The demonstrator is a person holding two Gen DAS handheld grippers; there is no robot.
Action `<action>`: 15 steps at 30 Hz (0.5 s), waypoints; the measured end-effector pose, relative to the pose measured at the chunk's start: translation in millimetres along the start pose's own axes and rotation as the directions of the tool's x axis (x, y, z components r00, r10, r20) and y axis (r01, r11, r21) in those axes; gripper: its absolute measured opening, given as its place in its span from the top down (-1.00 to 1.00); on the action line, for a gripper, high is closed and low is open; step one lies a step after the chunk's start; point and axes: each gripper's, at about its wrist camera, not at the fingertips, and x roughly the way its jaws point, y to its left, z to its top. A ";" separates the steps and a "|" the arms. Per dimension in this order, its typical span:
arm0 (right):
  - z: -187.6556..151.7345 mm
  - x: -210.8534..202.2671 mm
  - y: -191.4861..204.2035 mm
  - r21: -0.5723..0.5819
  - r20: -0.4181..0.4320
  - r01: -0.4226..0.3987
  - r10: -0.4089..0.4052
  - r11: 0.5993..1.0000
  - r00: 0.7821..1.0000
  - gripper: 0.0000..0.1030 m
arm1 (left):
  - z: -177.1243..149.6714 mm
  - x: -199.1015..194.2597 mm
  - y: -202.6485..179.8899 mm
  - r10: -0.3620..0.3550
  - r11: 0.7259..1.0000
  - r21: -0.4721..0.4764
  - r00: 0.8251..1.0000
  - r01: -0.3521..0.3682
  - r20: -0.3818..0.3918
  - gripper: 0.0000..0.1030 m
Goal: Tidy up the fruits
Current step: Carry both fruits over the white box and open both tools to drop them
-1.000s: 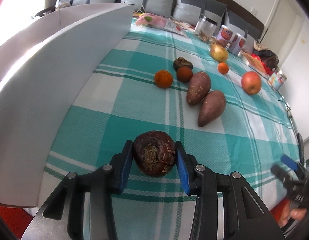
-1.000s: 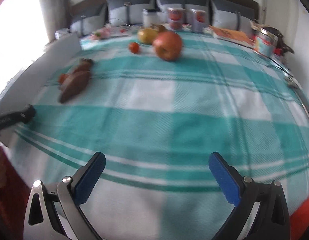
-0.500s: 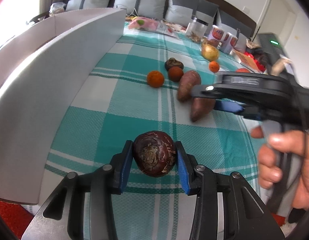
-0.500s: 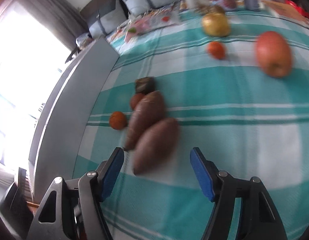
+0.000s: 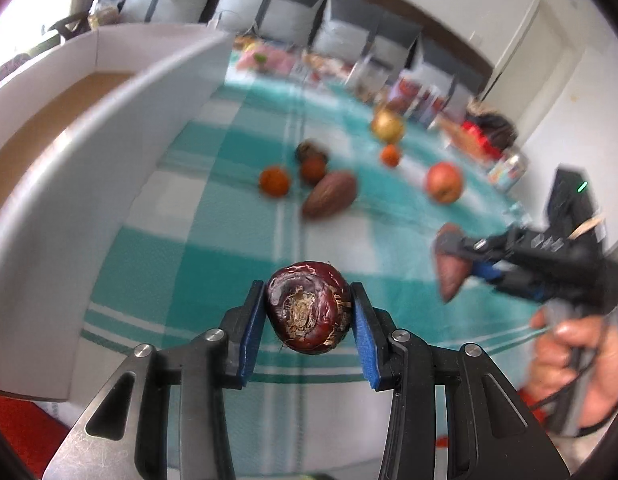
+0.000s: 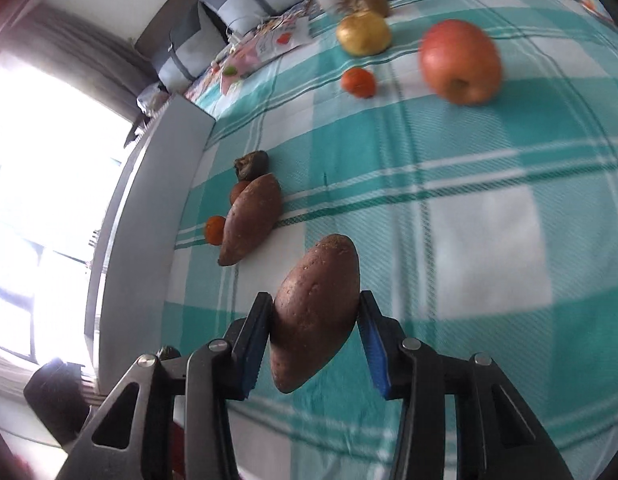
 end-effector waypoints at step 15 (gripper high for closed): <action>-10.3 55.6 296.6 -0.400 -0.137 -0.344 0.316 0.849 0.939 0.16 | 89.3 -103.0 156.3 0.381 0.919 -0.161 0.917 -0.360 0.120 0.18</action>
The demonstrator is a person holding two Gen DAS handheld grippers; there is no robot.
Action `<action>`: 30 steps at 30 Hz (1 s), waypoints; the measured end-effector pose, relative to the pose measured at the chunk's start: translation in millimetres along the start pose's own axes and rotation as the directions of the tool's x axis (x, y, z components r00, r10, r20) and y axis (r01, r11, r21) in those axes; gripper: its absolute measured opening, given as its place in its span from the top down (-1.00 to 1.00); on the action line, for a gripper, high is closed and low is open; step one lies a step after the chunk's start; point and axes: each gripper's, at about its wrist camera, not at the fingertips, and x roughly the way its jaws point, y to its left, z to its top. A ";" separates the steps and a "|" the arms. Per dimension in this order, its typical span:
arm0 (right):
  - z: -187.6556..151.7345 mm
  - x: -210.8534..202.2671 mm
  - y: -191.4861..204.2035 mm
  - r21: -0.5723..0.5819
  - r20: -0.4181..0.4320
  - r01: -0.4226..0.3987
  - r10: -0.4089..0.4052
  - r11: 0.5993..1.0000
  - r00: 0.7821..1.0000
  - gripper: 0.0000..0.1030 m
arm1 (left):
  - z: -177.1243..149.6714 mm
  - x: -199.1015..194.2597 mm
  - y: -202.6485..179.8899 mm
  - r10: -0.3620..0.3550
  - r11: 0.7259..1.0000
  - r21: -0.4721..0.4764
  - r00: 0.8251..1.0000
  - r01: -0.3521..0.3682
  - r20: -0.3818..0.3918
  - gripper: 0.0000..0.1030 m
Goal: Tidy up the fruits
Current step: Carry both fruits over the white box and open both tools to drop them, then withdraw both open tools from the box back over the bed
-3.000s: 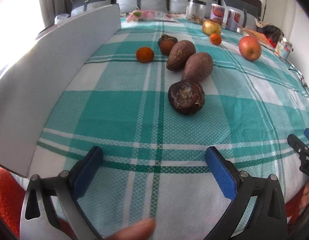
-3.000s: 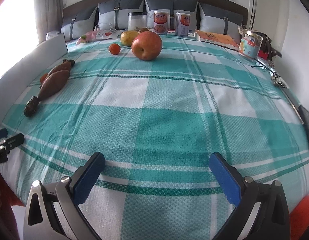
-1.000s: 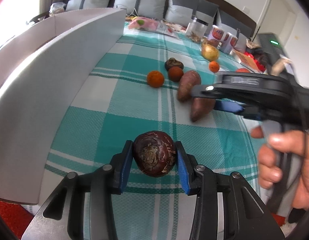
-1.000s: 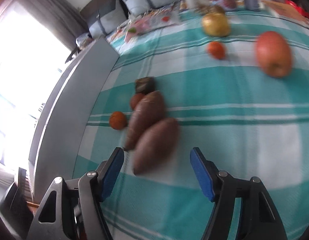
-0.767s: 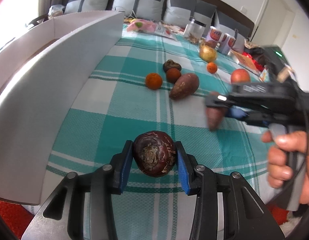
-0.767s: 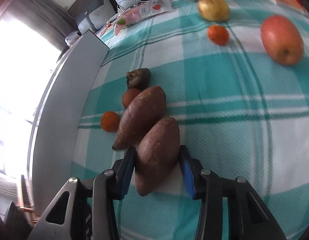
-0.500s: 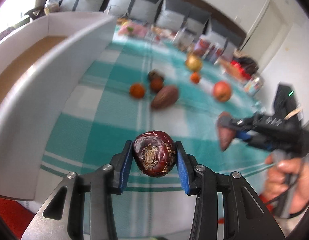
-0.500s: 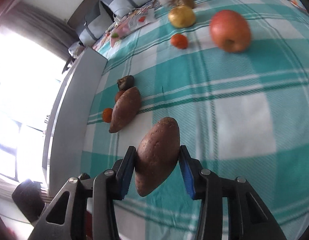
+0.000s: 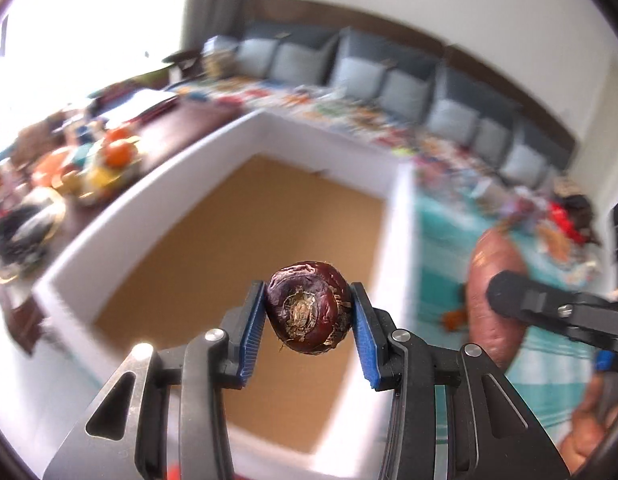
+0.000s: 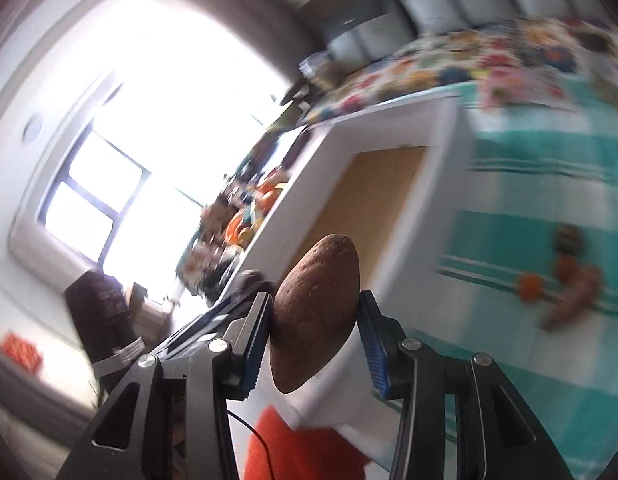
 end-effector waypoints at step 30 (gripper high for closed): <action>-142.8 -116.4 -180.9 -0.227 0.096 0.741 -0.743 0.631 0.662 -0.86 | -22.8 33.0 -62.0 0.168 0.970 0.162 0.982 -0.180 0.084 -0.60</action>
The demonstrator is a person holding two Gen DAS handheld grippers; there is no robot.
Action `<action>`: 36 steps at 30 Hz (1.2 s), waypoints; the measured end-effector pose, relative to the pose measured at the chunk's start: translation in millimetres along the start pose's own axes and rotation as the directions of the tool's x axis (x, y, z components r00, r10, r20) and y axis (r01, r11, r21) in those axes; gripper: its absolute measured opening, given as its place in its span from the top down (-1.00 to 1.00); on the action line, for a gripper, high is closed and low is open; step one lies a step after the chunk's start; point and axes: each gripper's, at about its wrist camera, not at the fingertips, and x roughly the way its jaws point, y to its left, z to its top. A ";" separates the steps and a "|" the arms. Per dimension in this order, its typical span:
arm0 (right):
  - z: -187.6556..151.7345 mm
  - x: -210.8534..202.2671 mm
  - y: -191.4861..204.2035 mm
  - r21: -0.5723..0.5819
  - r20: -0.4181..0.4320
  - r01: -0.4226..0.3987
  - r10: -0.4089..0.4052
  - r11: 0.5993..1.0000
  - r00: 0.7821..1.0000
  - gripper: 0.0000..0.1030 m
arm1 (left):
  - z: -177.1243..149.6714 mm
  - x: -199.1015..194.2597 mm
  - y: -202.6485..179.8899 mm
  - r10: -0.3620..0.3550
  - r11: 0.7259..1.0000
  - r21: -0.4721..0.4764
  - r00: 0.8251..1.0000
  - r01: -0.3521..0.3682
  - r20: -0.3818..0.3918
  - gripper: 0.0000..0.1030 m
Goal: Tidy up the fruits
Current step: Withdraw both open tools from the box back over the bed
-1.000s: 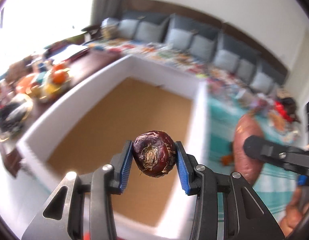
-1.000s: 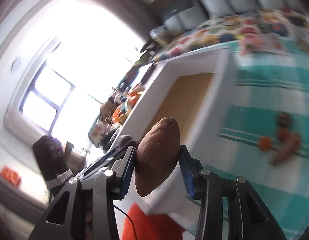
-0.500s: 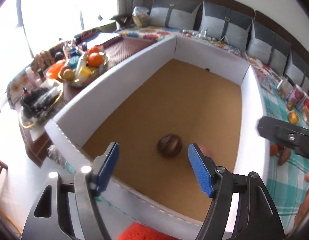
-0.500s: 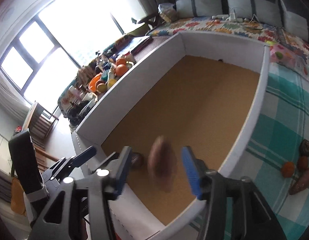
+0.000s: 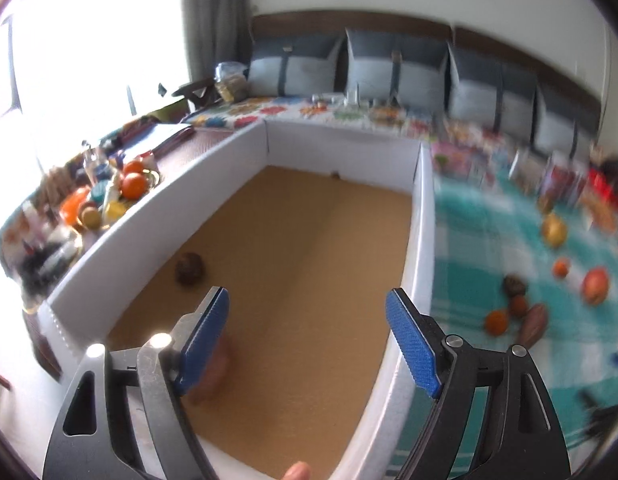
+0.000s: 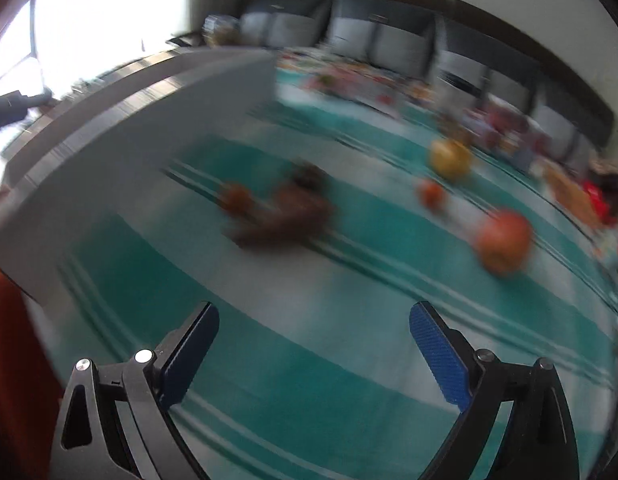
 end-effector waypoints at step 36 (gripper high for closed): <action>-70.4 30.7 -151.5 0.361 -0.059 0.148 -0.136 0.921 0.989 -0.99 | -108.8 4.8 -204.1 -0.179 0.940 0.262 0.970 0.217 -0.163 -0.83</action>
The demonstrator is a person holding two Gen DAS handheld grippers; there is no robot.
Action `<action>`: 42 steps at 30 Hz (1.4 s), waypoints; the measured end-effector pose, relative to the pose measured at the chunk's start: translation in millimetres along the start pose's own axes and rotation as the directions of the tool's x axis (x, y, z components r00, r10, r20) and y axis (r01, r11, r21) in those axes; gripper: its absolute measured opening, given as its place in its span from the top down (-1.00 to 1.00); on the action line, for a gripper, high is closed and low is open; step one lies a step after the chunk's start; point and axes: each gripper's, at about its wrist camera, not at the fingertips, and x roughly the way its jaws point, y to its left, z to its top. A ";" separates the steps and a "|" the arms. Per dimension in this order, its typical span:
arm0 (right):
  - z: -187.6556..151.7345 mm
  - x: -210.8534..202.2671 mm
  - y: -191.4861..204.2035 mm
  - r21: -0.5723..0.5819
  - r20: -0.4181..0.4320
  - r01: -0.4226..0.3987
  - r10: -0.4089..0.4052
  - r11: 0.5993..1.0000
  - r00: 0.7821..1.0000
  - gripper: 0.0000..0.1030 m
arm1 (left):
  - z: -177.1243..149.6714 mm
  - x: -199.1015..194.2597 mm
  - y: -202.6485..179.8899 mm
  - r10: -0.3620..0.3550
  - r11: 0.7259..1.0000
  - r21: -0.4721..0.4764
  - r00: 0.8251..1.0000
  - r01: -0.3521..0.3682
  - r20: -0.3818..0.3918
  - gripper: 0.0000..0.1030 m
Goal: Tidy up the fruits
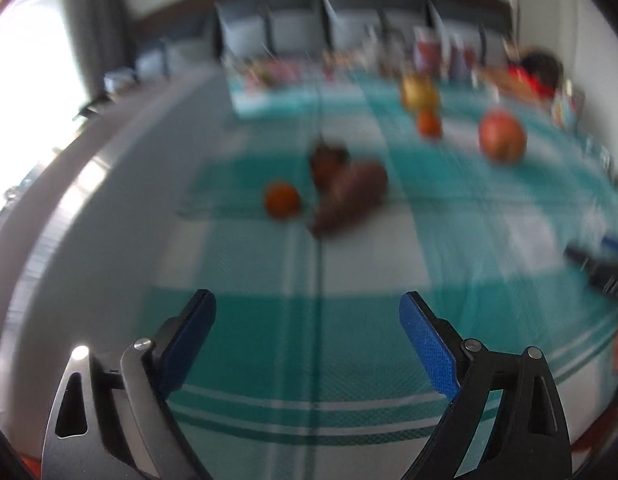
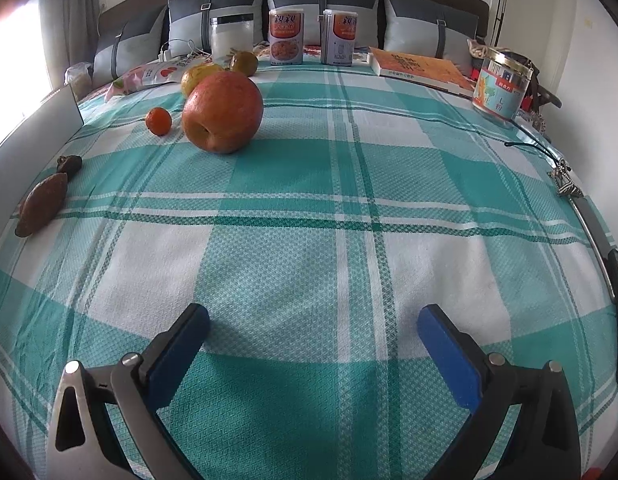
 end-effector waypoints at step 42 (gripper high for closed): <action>1.4 1.9 -2.0 0.016 -0.012 -0.022 0.022 1.000 1.000 -1.00 | -3.9 35.7 17.9 -0.044 0.994 -0.101 0.999 0.043 -0.015 -0.97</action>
